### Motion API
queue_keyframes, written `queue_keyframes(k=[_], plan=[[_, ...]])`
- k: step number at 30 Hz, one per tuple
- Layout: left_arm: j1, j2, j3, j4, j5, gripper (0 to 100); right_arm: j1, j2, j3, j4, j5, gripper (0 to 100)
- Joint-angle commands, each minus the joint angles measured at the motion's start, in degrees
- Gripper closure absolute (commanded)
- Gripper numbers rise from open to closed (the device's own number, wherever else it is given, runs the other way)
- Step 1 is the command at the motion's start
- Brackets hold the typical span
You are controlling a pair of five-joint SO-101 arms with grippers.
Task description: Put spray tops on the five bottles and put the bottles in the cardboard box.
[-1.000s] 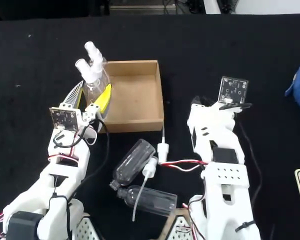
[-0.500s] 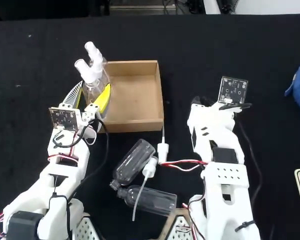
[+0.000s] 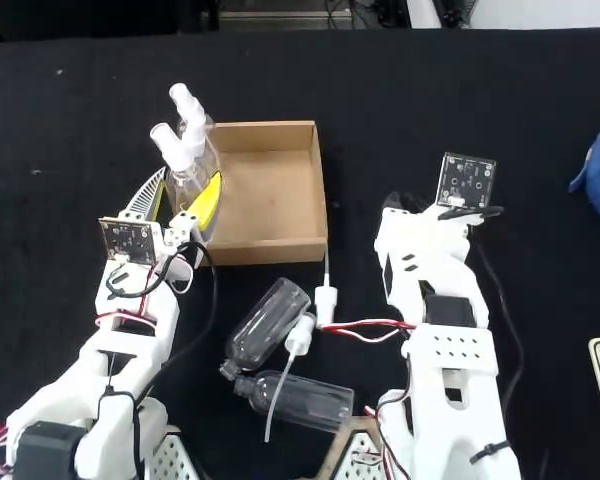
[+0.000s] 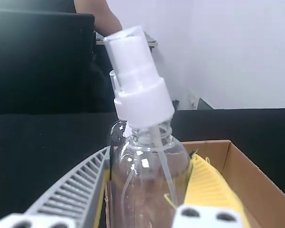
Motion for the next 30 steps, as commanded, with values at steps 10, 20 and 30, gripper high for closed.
queue_keyframes(k=[10,20,30], plan=[[-1.36,7.74,-2.77,-6.42,-0.53,97,0.09,-1.36,0.40,-2.20,0.09,97.3],[-1.10,7.82,-2.42,-4.04,-0.18,97,0.09,-1.36,0.40,-2.20,0.09,97.3],[-1.10,7.65,-4.09,3.52,-0.18,97,0.09,-1.36,0.40,-2.20,0.09,97.3]])
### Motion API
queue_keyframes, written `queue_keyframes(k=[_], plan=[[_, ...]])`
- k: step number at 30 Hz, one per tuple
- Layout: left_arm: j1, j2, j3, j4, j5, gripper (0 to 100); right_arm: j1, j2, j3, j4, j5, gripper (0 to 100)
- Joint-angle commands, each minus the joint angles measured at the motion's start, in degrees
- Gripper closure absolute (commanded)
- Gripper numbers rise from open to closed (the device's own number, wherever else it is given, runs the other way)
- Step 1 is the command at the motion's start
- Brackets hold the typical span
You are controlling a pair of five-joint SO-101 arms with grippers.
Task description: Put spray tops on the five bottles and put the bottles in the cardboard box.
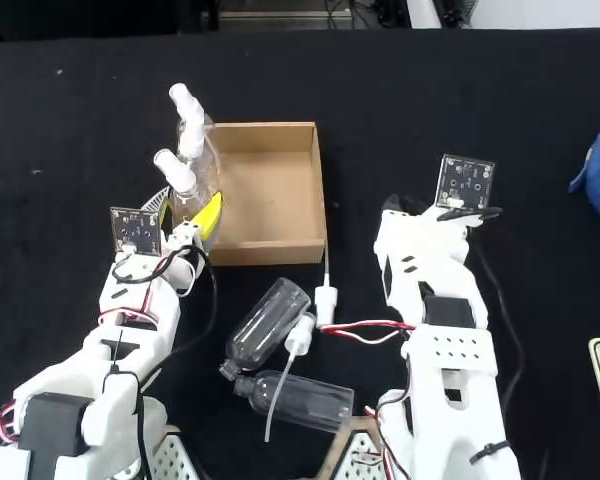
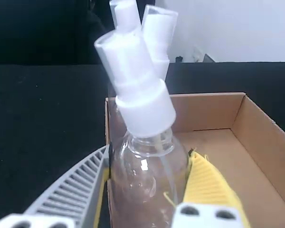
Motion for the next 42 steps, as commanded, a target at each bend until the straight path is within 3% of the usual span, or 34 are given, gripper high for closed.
queue_keyframes(k=[1,24,31,42], plan=[[-0.40,-0.18,-2.51,-0.18,-0.53,97,0.09,-1.36,-0.31,-2.20,0.09,97.3],[-0.84,-0.79,-2.51,-0.18,-0.97,96,0.09,-1.27,-0.31,-2.20,0.09,97.3],[-0.84,-0.79,-2.51,0.09,-0.62,78,0.09,-1.27,-0.31,-2.20,0.09,97.3],[-2.68,-0.88,-2.42,-0.18,-0.97,77,0.09,-1.19,-0.31,-2.20,0.09,97.3]])
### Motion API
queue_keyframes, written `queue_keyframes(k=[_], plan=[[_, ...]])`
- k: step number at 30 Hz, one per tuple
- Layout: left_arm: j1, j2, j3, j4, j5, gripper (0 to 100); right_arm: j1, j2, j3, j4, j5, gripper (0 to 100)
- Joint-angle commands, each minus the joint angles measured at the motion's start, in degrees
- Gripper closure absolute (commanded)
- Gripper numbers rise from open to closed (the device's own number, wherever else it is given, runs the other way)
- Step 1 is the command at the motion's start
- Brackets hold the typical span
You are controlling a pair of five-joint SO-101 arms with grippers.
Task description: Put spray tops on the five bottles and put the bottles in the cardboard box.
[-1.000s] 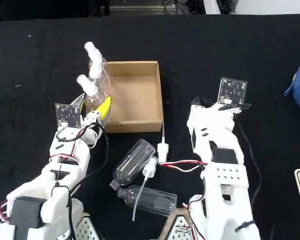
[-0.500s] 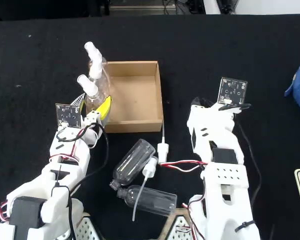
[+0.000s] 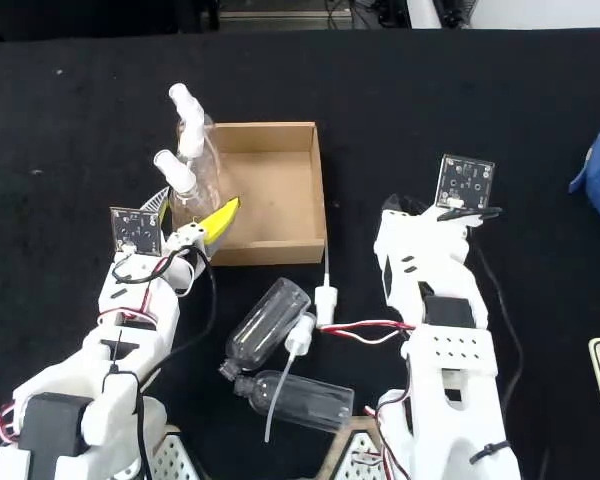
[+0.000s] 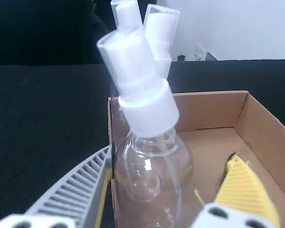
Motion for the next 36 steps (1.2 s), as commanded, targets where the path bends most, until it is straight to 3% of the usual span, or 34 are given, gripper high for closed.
queue_keyframes(k=[1,15,24,30,36], plan=[[-2.77,-0.88,-2.42,-0.18,-0.35,77,0.09,-1.19,-0.31,-2.20,0.09,97.3],[-2.68,-23.82,9.89,1.67,-0.26,77,0.09,-1.19,-0.31,-2.20,0.09,97.3],[-2.24,-43.52,6.99,31.03,0.09,77,0.00,-1.19,-0.31,-2.20,0.09,97.3],[-2.15,-61.63,3.56,55.30,0.18,77,0.00,-1.19,-0.31,-2.20,0.09,97.3],[-2.59,-75.87,8.31,66.90,-0.26,77,0.00,-1.19,-0.31,-2.20,0.09,97.3]])
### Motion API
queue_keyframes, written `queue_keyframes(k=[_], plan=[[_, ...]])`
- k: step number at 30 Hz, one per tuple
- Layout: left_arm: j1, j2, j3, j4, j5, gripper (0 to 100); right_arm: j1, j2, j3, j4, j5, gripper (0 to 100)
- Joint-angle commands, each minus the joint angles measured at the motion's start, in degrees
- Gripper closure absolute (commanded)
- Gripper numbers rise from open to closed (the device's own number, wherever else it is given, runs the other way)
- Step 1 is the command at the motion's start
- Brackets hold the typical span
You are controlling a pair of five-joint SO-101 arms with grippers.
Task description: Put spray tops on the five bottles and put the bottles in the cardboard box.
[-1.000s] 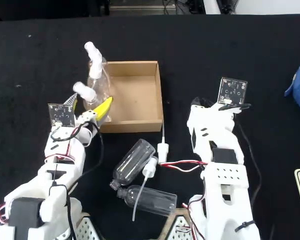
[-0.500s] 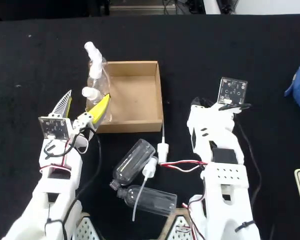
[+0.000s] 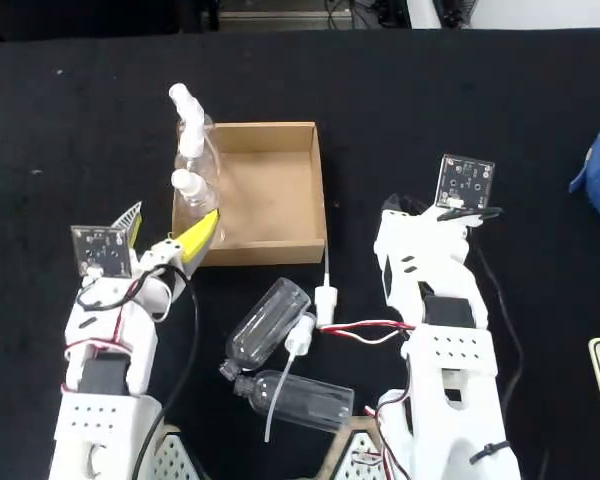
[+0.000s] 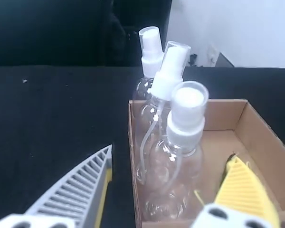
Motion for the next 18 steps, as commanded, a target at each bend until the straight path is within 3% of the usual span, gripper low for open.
queue_keyframes(k=[1,3,7,10,18], plan=[[0.40,-8.70,1.19,5.01,-0.18,78,0.00,-1.19,-0.31,-2.20,0.09,97.3],[0.57,-12.66,2.77,7.74,-0.18,81,0.00,-1.19,-0.31,-2.20,0.09,97.3],[0.84,-15.30,4.00,11.25,0.18,98,0.00,-1.19,-0.31,-2.20,0.09,97.3],[0.84,-14.15,4.00,11.60,0.18,94,0.00,-1.19,-0.31,-2.20,0.09,97.3],[0.84,-13.63,4.09,11.69,0.18,96,0.00,-1.19,-0.31,-2.20,0.09,97.3]])
